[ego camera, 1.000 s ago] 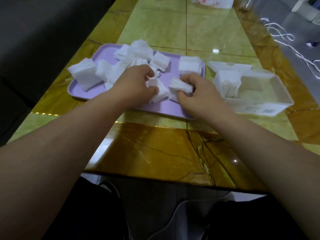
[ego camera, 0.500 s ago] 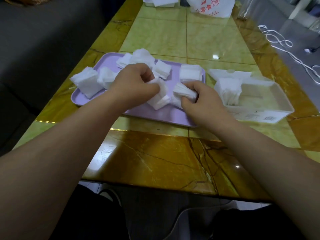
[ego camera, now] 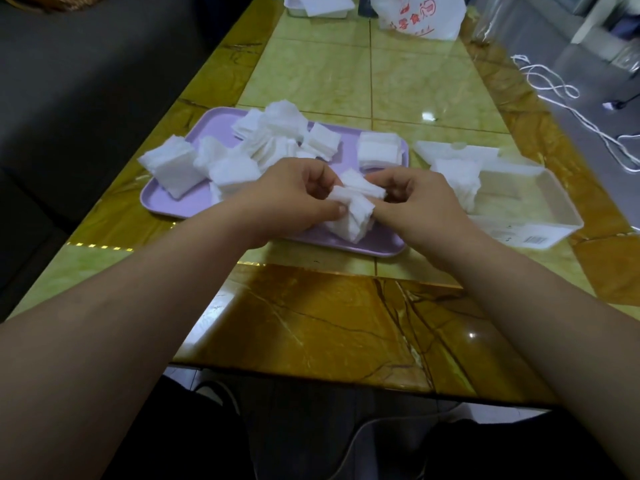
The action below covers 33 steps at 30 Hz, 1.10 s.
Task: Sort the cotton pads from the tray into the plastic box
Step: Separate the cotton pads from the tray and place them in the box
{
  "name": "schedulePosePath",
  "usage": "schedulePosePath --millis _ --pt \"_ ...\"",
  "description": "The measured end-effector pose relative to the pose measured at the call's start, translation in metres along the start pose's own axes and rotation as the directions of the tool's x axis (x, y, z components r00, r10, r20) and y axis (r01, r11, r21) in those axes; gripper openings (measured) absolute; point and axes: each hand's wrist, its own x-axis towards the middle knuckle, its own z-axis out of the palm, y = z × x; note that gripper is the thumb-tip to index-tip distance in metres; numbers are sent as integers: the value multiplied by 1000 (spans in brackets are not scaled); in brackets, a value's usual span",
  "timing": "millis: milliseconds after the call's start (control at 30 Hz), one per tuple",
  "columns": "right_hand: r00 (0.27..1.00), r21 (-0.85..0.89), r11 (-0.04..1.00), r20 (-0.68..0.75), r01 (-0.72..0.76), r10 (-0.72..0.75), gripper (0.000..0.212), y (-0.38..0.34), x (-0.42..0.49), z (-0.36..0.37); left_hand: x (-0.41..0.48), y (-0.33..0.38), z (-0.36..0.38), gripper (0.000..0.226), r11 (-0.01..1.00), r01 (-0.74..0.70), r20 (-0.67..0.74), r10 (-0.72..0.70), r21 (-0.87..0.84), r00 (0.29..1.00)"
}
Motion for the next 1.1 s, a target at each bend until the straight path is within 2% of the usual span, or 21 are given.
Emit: schedulePosePath --millis 167,333,533,700,867,1033,1100 --pt "999 23 1000 -28 -18 18 24 3 1 -2 0 -2 0 17 1000 2 39 -2 6 999" --pt "1000 -27 999 20 -21 22 27 2 0 -2 4 -5 2 13 1000 -2 -18 3 16 1000" --pt "999 10 999 41 -35 35 28 3 1 -2 4 -8 10 15 1000 19 -54 -19 -3 998" --pt "996 -25 999 83 33 -31 57 4 -2 -1 4 -9 10 22 996 -4 -62 10 88 998" --pt "983 -136 982 148 128 -108 43 5 0 0 1 -6 7 22 995 2 -75 6 101 997" --pt "983 -180 967 57 181 -173 28 9 3 2 0 -3 4 18 998 -14 -101 21 68 995" --pt "982 -185 965 29 187 -184 24 9 2 3 0 -3 5 22 995 -8 -96 18 104 995"
